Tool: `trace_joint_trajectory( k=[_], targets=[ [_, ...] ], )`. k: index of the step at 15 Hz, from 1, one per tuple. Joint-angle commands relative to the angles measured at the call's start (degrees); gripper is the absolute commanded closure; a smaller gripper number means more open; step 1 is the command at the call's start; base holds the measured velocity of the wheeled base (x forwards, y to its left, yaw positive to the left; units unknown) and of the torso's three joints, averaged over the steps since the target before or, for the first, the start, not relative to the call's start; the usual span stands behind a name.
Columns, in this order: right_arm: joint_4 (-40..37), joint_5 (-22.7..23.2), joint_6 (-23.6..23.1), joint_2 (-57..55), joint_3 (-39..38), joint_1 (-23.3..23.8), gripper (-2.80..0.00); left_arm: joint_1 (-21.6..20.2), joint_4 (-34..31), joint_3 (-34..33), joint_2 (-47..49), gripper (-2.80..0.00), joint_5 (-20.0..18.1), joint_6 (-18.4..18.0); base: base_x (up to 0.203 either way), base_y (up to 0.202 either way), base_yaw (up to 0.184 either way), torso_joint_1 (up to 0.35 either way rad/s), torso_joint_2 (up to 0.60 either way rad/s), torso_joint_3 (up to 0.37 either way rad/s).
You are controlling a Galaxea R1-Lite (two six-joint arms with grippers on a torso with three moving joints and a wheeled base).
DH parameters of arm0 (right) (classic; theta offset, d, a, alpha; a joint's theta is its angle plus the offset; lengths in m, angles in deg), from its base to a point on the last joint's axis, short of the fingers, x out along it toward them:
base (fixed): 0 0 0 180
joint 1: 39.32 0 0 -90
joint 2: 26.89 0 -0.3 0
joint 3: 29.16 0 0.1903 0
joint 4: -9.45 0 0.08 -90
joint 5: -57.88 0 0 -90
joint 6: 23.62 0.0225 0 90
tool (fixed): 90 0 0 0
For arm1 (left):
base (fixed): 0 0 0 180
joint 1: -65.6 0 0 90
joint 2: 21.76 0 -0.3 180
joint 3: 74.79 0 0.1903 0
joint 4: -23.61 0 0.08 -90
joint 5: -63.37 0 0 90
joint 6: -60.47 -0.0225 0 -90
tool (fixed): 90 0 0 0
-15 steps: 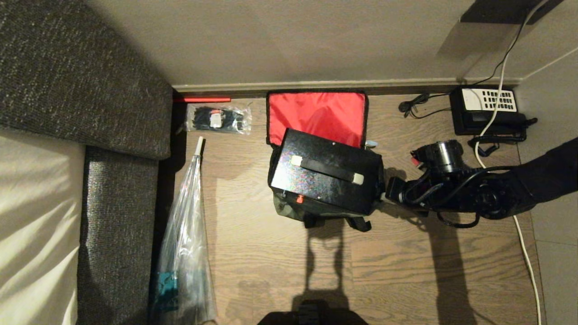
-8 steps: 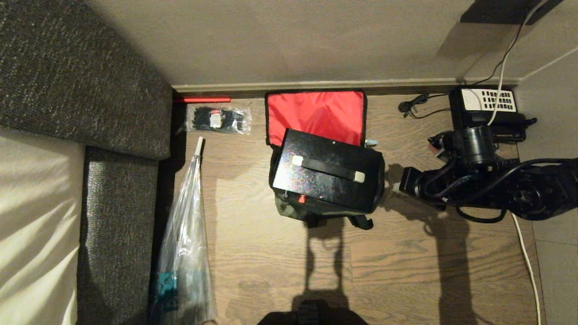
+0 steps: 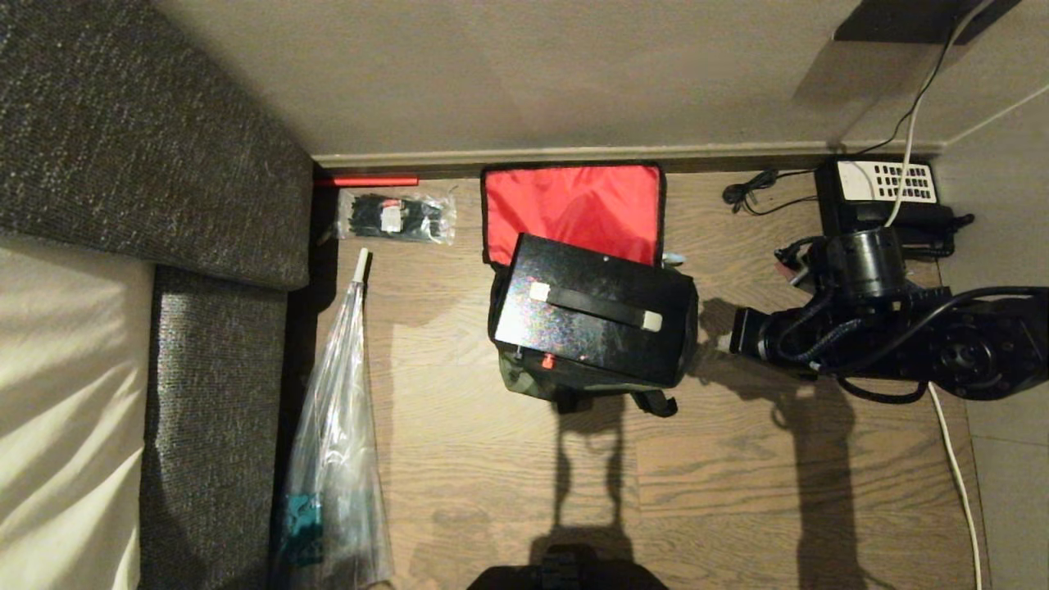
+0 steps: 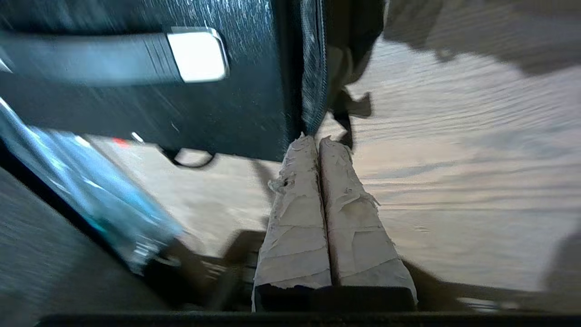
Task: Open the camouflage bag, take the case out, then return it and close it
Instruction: Close the top of the storage box
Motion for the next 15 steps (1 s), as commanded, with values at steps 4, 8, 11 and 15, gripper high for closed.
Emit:
trace_joint_trajectory(
  k=[4, 8, 11, 15],
  targets=[
    [-0.1, -2.3, -7.6, -0.3, -0.5, -3.1, 0.0, 0.0, 0.0, 0.0, -0.1, 0.0, 0.0, 0.0, 0.0, 0.0, 0.0, 0.0, 0.0, 0.0],
    [0.2, -2.7, -7.7, -1.0, 0.5, -5.4, 0.0, 0.0, 0.0, 0.0, -0.1, 0.0, 0.0, 0.0, 0.0, 0.0, 0.0, 0.0, 0.0, 0.0],
    [0.3, -2.9, -10.1, -2.1, 1.6, -5.6, 0.0, 0.0, 0.0, 0.0, -0.1, 0.0, 0.0, 0.0, 0.0, 0.0, 0.0, 0.0, 0.0, 0.0],
    [0.4, -2.7, -5.9, -2.2, 5.9, -4.4, 0.0, 0.0, 0.0, 0.0, -0.1, 0.0, 0.0, 0.0, 0.0, 0.0, 0.0, 0.0, 0.0, 0.0]
  ],
)
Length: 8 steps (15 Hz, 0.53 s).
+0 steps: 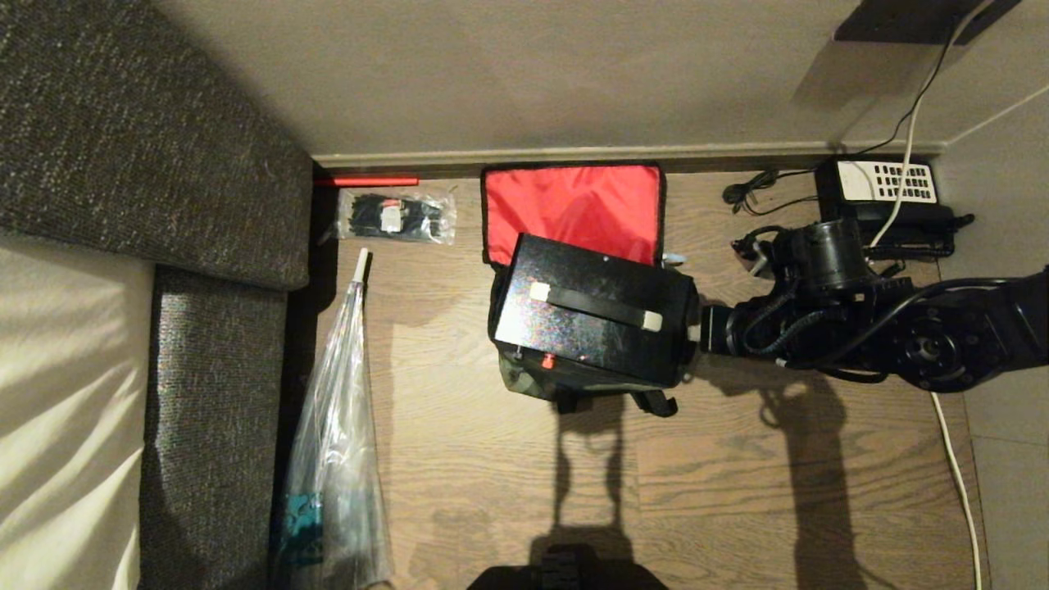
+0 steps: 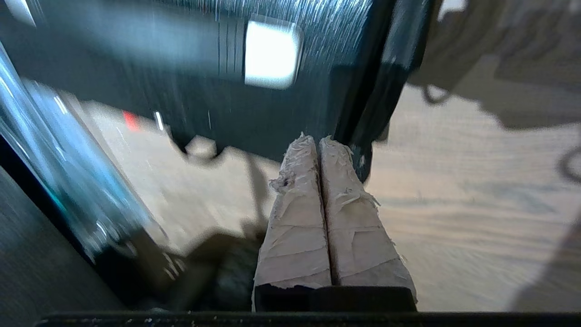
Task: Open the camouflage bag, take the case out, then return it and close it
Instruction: Close the top of the storage box
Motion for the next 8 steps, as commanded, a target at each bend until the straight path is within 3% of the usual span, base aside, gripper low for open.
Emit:
trace_joint_trajectory(
  k=[1, 8],
  targets=[
    [0.5, 0.1, 1.2, -0.3, 1.3, 0.3, 0.0, 0.0, 0.0, 0.0, -0.2, 0.0, 0.0, 0.0, 0.0, 0.0, 0.0, 0.0, 0.0, 0.0],
    [-0.5, 0.0, 0.8, 0.9, 0.3, 0.3, 0.0, 0.0, 0.0, 0.0, -0.1, 0.0, 0.0, 0.0, 0.0, 0.0, 0.0, 0.0, 0.0, 0.0]
  ],
)
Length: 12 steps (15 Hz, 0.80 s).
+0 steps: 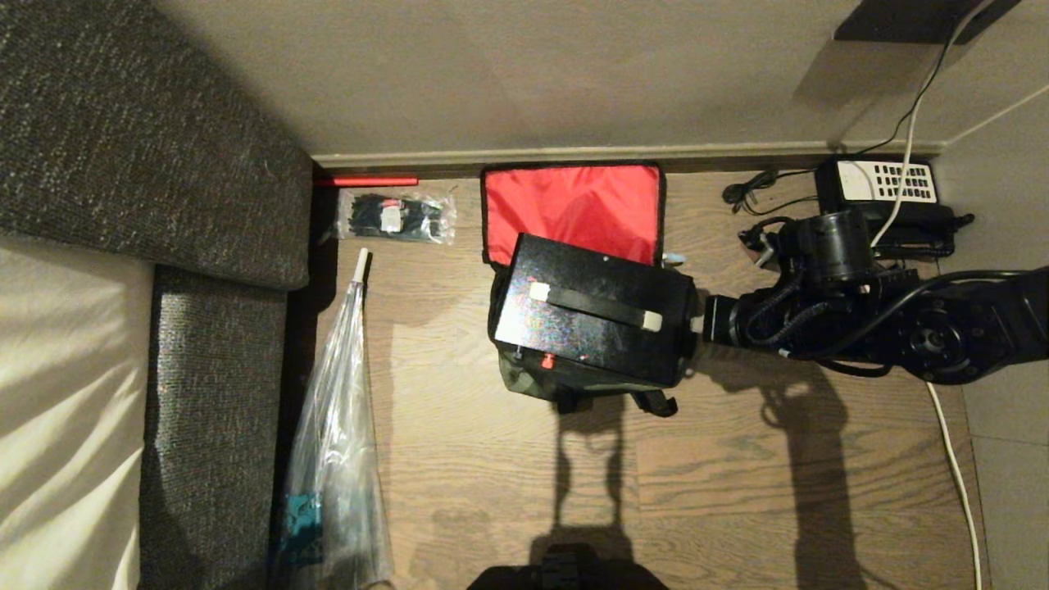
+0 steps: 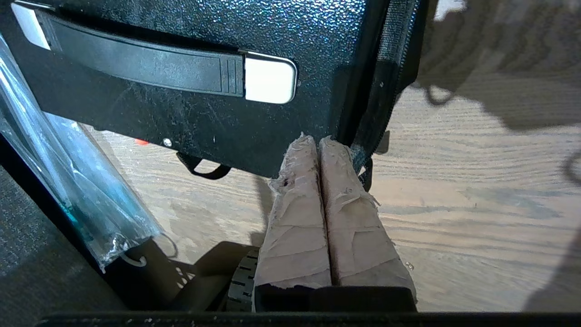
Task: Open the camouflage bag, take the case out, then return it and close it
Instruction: Close the top of the storage box
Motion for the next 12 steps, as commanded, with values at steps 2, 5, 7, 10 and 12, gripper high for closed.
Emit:
trace_joint_trajectory(
  k=[2, 5, 7, 10, 12],
  targets=[
    [-2.3, 0.0, -2.8, 0.1, -1.5, -0.1, 0.0, 0.0, 0.0, 0.0, -0.1, 0.0, 0.0, 0.0, 0.0, 0.0, 0.0, 0.0, 0.0, 0.0],
    [-4.6, -0.1, -3.7, 0.7, -2.2, -0.2, 0.0, 0.0, 0.0, 0.0, -0.1, 0.0, 0.0, 0.0, 0.0, 0.0, 0.0, 0.0, 0.0, 0.0],
    [-4.9, -0.1, -2.2, 0.8, -1.8, -1.4, 0.0, 0.0, 0.0, 0.0, -0.1, 0.0, 0.0, 0.0, 0.0, 0.0, 0.0, 0.0, 0.0, 0.0],
    [-5.9, -0.1, -1.0, 0.7, -2.6, -3.2, 0.0, 0.0, 0.0, 0.0, -0.1, 0.0, 0.0, 0.0, 0.0, 0.0, 0.0, 0.0, 0.0, 0.0],
    [-5.8, -0.2, -1.0, -0.4, -3.3, -3.1, 0.0, 0.0, 0.0, 0.0, -0.1, 0.0, 0.0, 0.0, 0.0, 0.0, 0.0, 0.0, 0.0, 0.0]
  ],
)
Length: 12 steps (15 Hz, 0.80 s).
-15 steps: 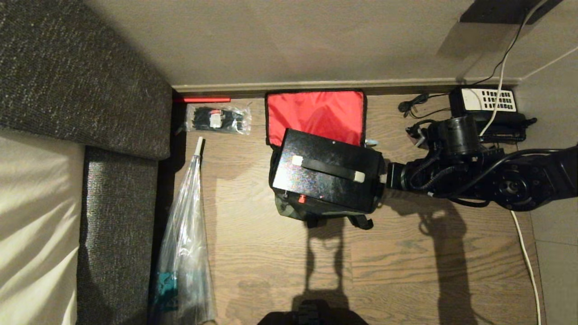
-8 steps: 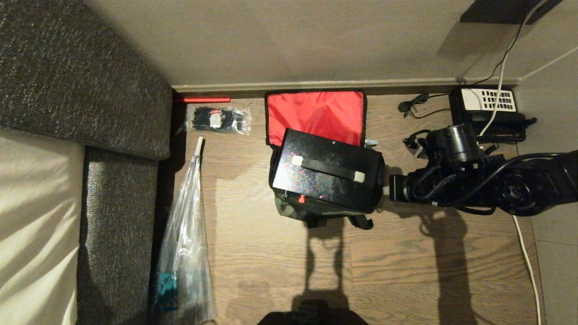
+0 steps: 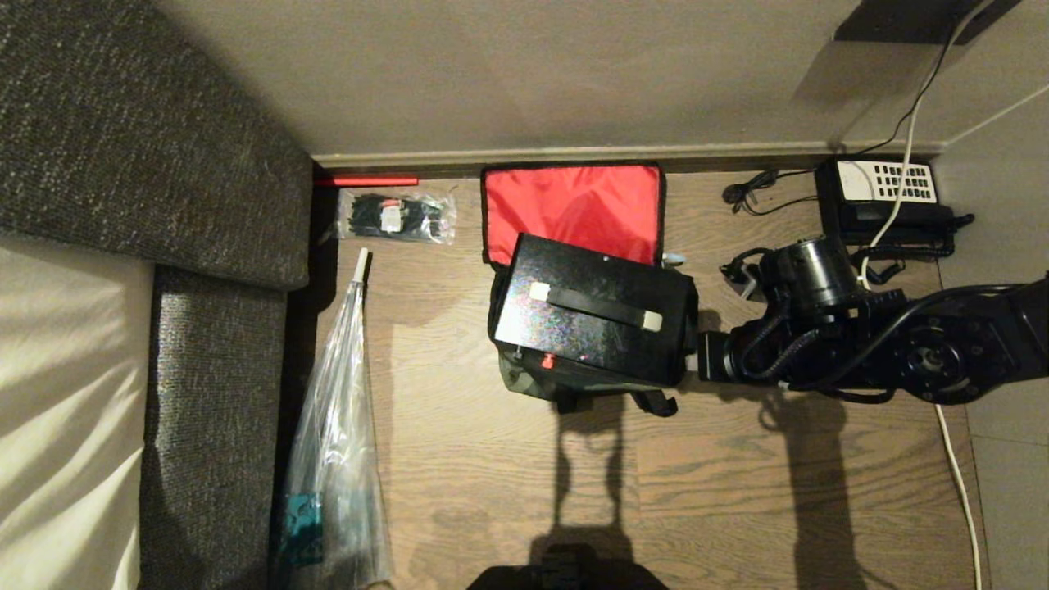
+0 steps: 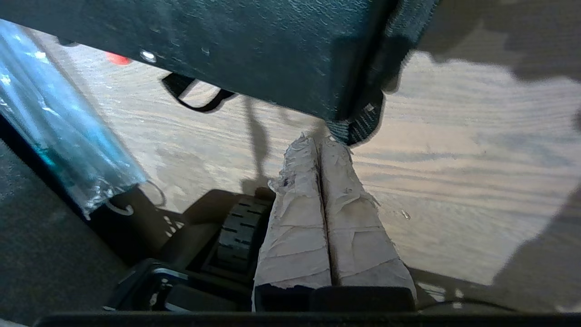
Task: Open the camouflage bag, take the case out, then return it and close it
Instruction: Close the top of the storage box
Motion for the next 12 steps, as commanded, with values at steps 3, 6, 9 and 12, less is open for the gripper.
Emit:
trace_joint_trajectory(
  k=[3, 6, 9, 12],
  targets=[
    [0.2, -2.9, 0.1, -3.3, -1.0, 0.6, 0.0, 0.0, 0.0, 0.0, -0.1, 0.0, 0.0, 0.0, 0.0, 0.0, 0.0, 0.0, 0.0, 0.0],
    [0.5, -4.0, 0.2, -5.0, 0.1, 2.2, -2.8, 0.0, 0.0, 0.0, -0.1, 0.0, 0.0, 0.0, 0.0, 0.0, 0.0, 0.0, 0.0, 0.0],
    [3.2, -4.2, 0.2, -5.7, 1.1, 3.7, -2.8, 0.0, 0.0, 0.0, -0.1, 0.0, 0.0, 0.0, 0.0, 0.0, 0.0, 0.0, 0.0, 0.0],
    [4.0, -4.2, 0.3, -7.2, 1.6, 5.2, -2.8, 0.0, 0.0, 0.0, -0.1, 0.0, 0.0, 0.0, 0.0, 0.0, 0.0, 0.0, 0.0, 0.0]
  ],
)
